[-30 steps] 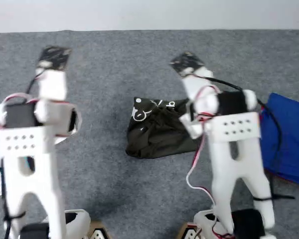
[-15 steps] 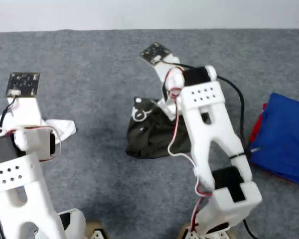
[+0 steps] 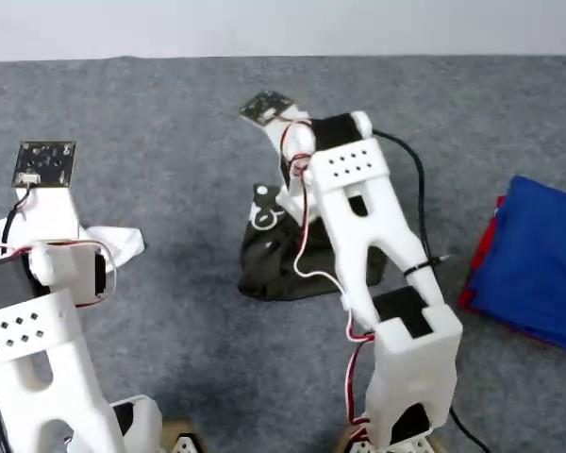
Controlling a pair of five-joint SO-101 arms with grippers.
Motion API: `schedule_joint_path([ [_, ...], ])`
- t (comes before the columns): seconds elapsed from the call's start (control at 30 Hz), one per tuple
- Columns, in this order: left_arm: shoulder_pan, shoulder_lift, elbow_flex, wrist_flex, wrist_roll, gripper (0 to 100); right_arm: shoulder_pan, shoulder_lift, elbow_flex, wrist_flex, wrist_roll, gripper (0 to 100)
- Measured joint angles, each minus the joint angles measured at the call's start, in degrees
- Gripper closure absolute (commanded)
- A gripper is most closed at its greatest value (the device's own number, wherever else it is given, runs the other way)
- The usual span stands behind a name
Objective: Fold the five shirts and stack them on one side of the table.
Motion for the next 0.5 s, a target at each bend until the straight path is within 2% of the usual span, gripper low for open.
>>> schedule_joint_path([
  [0.13,0.0,0.0,0.0,0.0,0.0,99,0.09,2.37,0.0,0.0,-0.18,87.7],
  [0.27,0.0,0.0,0.0,0.0,0.0,99,0.35,4.57,0.0,0.0,-0.18,99.7],
  [0.5,0.0,0.0,0.0,0.0,0.0,99,2.99,4.66,-0.09,5.36,3.34,98.7],
])
